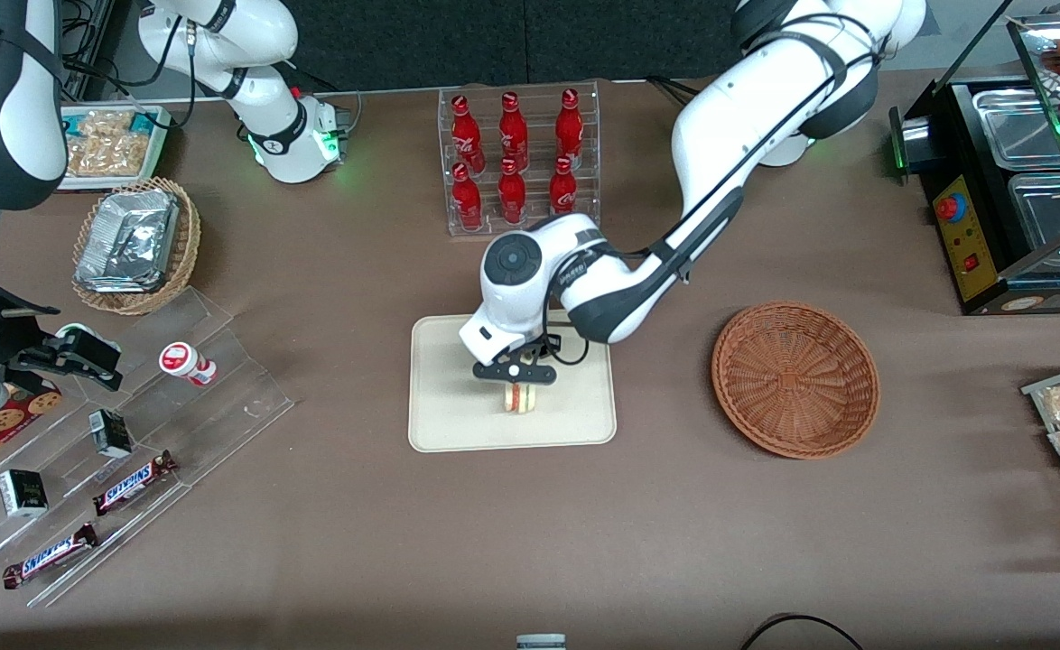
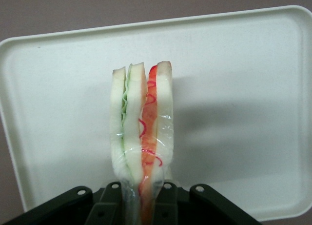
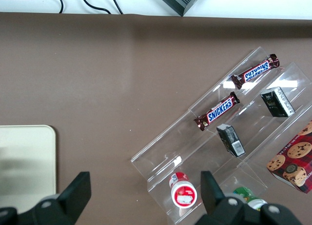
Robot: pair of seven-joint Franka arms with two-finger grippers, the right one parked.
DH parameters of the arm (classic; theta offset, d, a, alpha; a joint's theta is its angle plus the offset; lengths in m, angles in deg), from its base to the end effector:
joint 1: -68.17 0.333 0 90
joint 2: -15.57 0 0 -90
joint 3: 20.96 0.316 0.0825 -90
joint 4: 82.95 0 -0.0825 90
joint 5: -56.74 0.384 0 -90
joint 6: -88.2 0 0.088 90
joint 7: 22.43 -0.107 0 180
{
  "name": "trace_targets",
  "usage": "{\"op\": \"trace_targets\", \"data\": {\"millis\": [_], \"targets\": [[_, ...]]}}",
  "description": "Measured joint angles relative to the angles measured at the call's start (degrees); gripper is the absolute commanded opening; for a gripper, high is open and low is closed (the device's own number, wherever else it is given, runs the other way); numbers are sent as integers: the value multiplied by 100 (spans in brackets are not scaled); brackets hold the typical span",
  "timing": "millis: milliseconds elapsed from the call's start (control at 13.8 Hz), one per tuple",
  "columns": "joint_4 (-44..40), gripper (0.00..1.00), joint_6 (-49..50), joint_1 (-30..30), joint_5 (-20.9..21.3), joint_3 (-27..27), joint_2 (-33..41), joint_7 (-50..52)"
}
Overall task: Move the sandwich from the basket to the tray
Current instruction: 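Lower the sandwich onto the tray and open the left gripper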
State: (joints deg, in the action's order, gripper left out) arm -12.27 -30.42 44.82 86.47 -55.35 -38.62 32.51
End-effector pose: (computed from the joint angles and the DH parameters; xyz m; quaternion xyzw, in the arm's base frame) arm 0.5256 -0.5445 0.2555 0.9990 -0.0380 0.0066 0.0232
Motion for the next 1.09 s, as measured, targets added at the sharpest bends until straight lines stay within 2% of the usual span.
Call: {"op": "trace_targets", "data": {"millis": [290,363,435,508,581,871,1089], "targets": [[-96,22,-180,-30,29,24,-266,5],[-102,31,-199,-78,35,92,-285,16],[-111,54,-232,-148,35,189,-294,31],[-119,89,-286,-210,36,264,-298,44],[-129,100,-335,-255,36,312,-298,59],[-222,100,-377,-275,-9,336,-293,277],[-446,100,-178,-154,-585,335,-23,259]]}}
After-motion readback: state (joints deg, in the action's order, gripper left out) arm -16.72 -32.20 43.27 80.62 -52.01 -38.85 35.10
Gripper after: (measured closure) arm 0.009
